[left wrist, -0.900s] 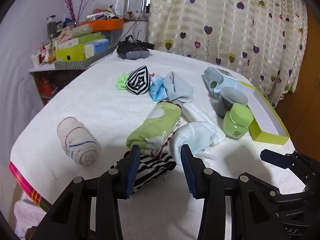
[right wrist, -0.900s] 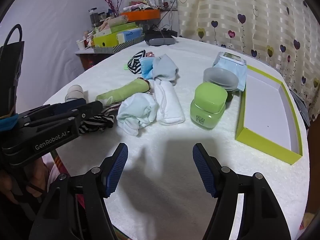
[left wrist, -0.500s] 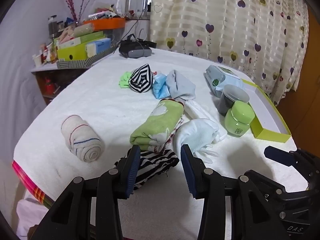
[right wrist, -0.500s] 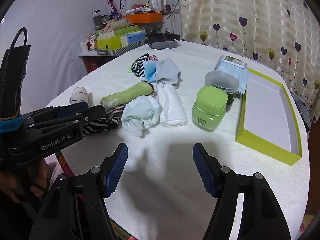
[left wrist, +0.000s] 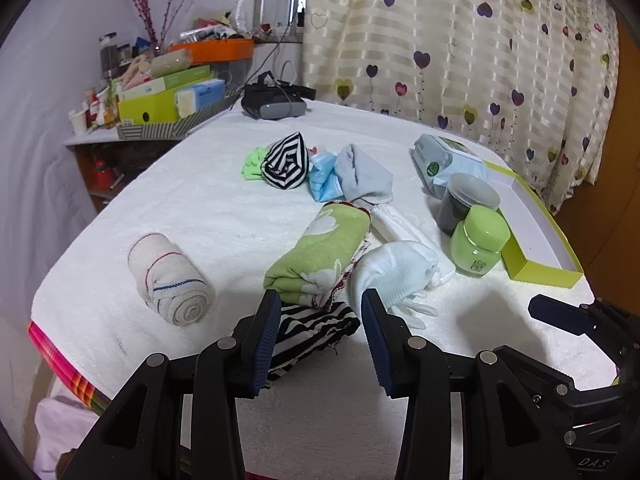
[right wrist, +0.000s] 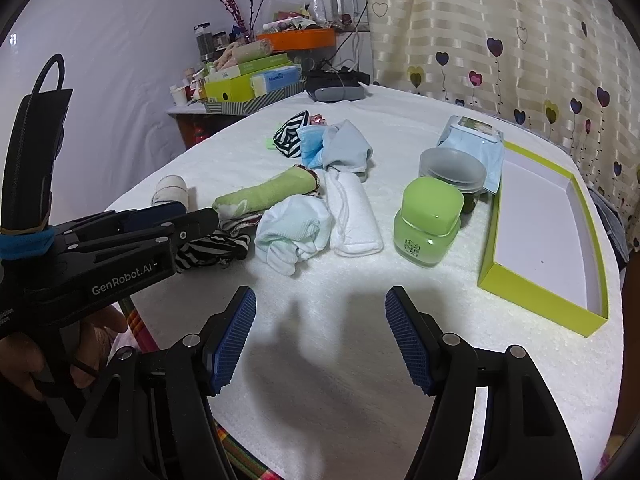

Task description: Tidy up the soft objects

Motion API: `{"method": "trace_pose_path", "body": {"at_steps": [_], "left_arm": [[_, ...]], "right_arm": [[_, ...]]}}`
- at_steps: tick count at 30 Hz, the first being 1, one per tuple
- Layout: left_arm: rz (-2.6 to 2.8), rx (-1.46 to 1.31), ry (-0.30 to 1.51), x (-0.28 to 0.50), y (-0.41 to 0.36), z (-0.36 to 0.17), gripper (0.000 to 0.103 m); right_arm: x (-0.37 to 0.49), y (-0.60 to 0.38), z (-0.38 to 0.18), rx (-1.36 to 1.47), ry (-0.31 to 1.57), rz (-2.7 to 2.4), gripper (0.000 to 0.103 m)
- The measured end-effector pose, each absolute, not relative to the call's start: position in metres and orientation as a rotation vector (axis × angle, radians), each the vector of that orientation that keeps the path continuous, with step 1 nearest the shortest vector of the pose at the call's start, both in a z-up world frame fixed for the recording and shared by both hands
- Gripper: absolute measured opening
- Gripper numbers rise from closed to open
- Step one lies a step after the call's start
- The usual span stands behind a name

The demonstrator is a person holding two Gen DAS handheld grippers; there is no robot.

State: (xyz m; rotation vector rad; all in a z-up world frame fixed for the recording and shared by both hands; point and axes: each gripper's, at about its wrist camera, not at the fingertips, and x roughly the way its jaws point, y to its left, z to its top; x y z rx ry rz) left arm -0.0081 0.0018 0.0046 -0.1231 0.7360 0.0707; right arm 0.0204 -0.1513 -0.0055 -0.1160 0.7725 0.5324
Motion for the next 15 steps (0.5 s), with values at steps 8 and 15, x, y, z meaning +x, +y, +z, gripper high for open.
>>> {"method": "trace_pose_path", "body": {"at_steps": [8, 15], "left_arm": [[0.059, -0.158, 0.747, -0.0056, 0.0061, 0.0021, 0.041], [0.056, -0.161, 0.745, -0.0046, 0.0055, 0.0011, 0.041]], "right_arm": [[0.0194, -0.1519, -0.0028, -0.111, 0.764, 0.551, 0.068], [0.0209, -0.1506, -0.0002, -0.109, 0.754, 0.555, 0.068]]}}
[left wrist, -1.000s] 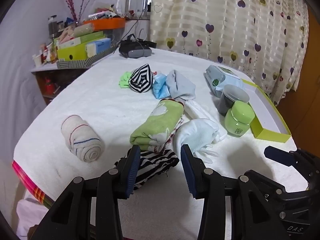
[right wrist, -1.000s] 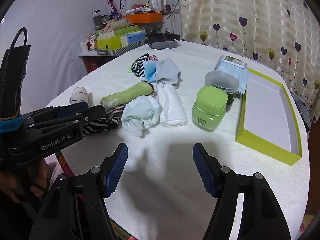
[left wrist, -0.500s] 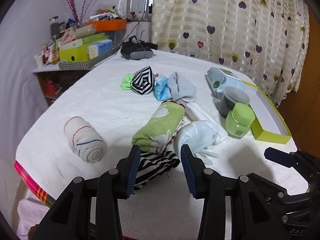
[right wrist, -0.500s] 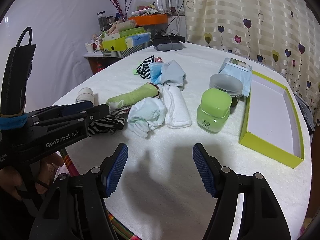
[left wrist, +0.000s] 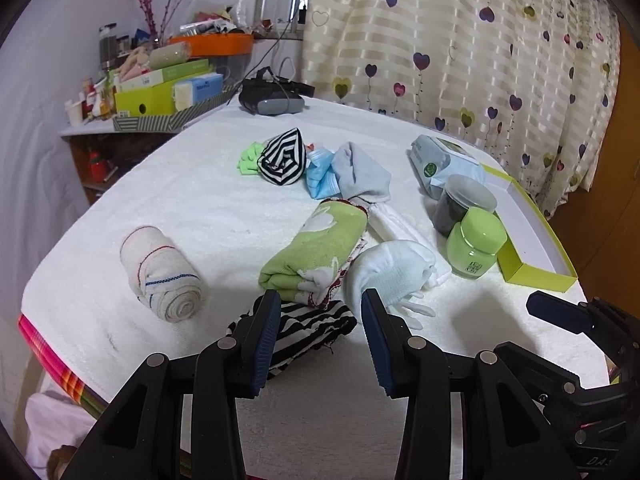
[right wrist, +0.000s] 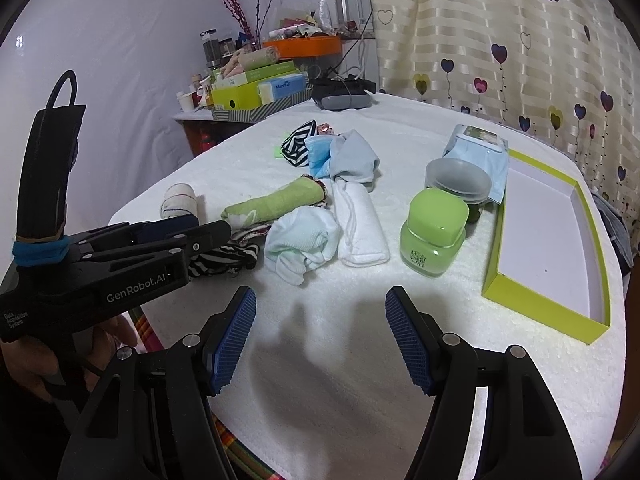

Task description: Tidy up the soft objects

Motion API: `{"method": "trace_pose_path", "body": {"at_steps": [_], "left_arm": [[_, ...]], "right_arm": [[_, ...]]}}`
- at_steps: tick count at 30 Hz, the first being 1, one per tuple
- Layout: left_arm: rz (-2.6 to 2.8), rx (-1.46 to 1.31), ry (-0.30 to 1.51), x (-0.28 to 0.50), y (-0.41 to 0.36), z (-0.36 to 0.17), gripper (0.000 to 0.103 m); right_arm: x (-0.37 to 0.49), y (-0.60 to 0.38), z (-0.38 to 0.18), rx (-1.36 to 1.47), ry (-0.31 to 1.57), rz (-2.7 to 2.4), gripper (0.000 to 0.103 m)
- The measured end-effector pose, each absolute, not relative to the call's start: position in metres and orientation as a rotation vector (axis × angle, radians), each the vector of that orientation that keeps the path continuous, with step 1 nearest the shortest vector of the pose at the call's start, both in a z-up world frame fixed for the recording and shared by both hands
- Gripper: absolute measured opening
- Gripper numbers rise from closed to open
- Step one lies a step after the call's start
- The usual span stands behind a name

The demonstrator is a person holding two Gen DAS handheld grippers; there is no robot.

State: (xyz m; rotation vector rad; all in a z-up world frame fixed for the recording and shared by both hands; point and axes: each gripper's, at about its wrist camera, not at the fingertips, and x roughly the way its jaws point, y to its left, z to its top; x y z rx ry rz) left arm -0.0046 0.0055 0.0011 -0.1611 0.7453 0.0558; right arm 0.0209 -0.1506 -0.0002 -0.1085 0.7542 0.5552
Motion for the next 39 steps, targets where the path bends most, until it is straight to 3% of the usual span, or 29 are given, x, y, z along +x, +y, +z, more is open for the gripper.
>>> {"method": "trace_pose_path", "body": {"at_steps": [39], "left_arm": [[0.044, -0.185, 0.757, 0.000, 0.009, -0.006, 0.041]], "right_arm": [[0.029, -0.141, -0.008, -0.123, 0.780, 0.575, 0.068]]}}
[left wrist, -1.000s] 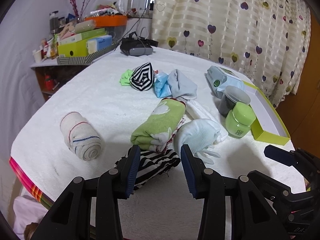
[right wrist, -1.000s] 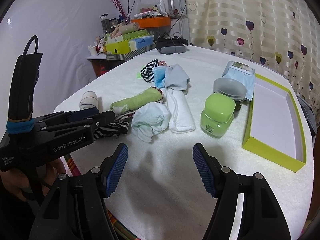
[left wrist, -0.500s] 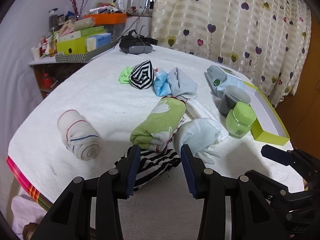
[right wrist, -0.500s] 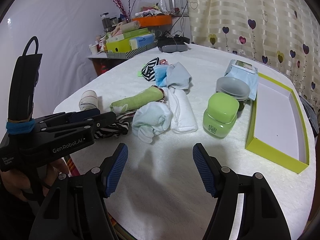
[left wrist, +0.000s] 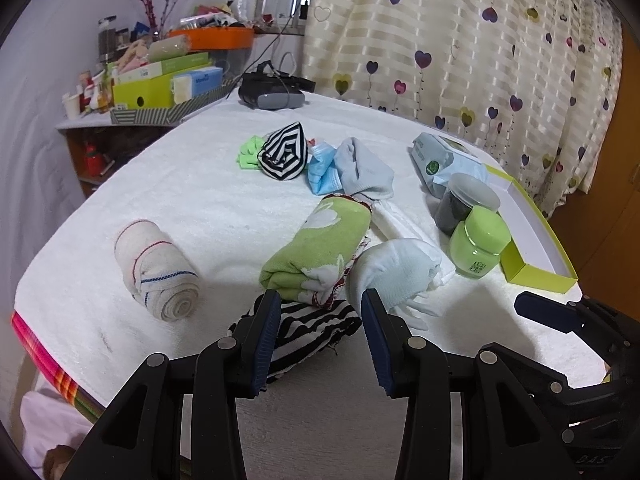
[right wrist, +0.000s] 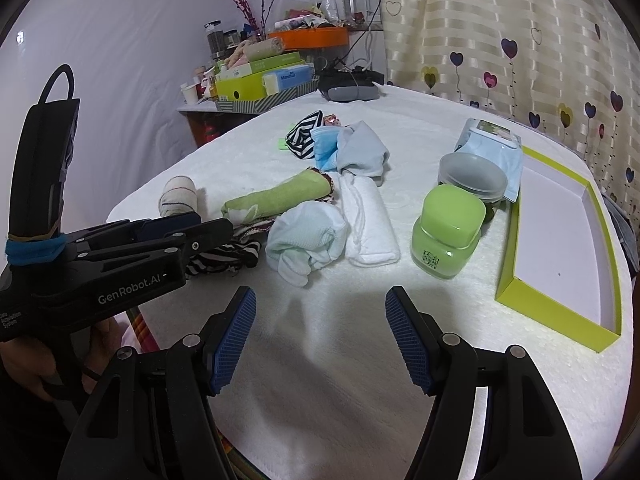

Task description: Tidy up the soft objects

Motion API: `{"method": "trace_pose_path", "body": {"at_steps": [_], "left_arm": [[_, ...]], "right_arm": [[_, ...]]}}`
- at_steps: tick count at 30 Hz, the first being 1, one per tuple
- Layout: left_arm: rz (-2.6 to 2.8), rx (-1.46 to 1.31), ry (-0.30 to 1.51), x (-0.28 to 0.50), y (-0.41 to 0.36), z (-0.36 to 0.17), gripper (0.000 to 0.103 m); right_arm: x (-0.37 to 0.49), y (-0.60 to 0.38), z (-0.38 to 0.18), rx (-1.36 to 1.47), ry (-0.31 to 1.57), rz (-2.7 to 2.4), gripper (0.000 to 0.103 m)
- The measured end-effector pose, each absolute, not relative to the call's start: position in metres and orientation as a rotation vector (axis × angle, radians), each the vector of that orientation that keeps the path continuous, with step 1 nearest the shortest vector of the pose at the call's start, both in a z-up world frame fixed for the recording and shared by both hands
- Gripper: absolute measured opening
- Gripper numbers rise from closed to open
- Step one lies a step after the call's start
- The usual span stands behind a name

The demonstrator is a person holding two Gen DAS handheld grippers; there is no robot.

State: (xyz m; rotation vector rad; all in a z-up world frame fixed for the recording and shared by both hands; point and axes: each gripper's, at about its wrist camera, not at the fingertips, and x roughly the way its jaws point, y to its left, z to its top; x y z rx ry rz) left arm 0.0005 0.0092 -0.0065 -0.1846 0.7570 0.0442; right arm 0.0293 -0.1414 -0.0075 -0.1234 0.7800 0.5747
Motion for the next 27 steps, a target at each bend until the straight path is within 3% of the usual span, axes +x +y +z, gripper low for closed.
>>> {"method": "trace_pose_path", "body": {"at_steps": [27], "left_arm": [[0.063, -0.192, 0.740, -0.0026, 0.0159, -0.0004, 0.041]], "right_arm": [[0.0317, -0.1377, 0.0012, -0.117, 0.763, 0.597, 0.068]]}}
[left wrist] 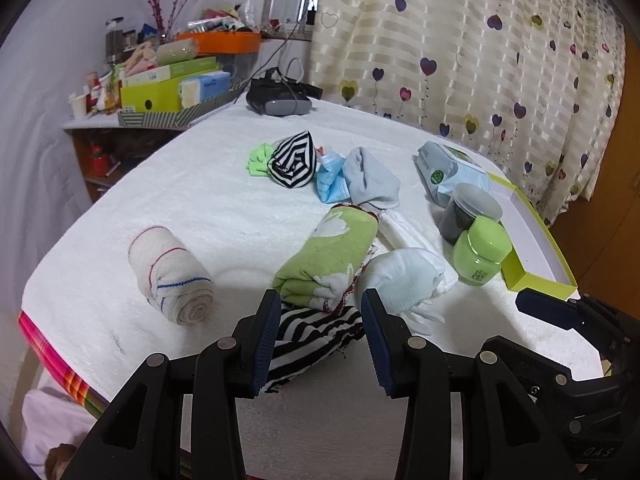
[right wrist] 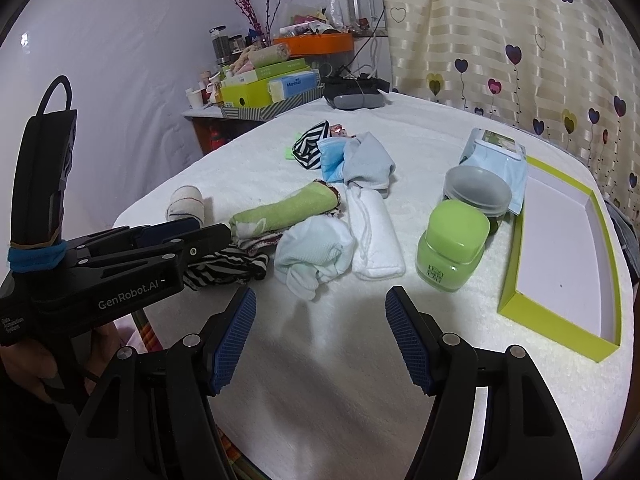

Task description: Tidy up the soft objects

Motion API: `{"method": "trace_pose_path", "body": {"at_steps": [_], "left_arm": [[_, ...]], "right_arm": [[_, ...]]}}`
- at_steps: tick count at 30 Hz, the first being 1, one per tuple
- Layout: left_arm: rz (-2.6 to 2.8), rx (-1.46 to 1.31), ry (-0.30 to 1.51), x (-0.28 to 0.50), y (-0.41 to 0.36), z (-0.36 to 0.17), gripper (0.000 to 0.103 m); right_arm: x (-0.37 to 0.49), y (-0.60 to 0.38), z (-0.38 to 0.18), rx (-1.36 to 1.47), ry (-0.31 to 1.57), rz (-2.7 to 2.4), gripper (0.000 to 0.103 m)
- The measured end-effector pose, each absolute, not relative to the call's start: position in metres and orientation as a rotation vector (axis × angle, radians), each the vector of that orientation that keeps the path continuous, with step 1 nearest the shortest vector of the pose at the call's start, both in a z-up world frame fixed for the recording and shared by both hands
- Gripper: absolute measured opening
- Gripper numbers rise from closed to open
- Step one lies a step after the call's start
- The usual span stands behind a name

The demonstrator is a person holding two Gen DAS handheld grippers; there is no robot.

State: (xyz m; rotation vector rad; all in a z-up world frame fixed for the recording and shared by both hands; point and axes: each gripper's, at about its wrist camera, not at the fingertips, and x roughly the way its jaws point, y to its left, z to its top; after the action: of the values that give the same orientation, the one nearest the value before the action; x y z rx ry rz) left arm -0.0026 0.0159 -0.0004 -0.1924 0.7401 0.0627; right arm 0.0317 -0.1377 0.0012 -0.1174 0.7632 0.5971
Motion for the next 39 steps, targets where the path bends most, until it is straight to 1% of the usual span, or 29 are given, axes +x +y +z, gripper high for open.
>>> {"method": "trace_pose_path", "body": {"at_steps": [21, 30, 32, 34, 36, 39], "left_arm": [[0.059, -0.235, 0.731, -0.009, 0.042, -0.005, 0.041], [0.166, -0.268, 0.699, -0.010, 0.078, -0.004, 0.041], [0.200, -0.281, 0.701, -0.008, 0.088, -0.006, 0.042], [0.227, -0.298, 0.701, -0.006, 0.098, -0.010, 0.047], [0.240, -0.314, 0.707, -0.003, 0.105, -0.013, 0.049], [0.245, -0.338, 0.729, 0.004, 0.113, -0.020, 0.049]], "right_arm": [[0.049, -0.113, -0.001, -0.137, 0.783, 0.645, 0.068], [0.062, -0.103, -0.007, -0.137, 0.793, 0.637, 0.068], [0.065, -0.102, -0.008, -0.135, 0.796, 0.631, 0.068], [0.068, -0.101, -0.009, -0.133, 0.800, 0.629, 0.068], [0.071, -0.099, -0.011, -0.132, 0.802, 0.625, 0.068], [0.074, -0.096, -0.013, -0.132, 0.805, 0.624, 0.068]]}}
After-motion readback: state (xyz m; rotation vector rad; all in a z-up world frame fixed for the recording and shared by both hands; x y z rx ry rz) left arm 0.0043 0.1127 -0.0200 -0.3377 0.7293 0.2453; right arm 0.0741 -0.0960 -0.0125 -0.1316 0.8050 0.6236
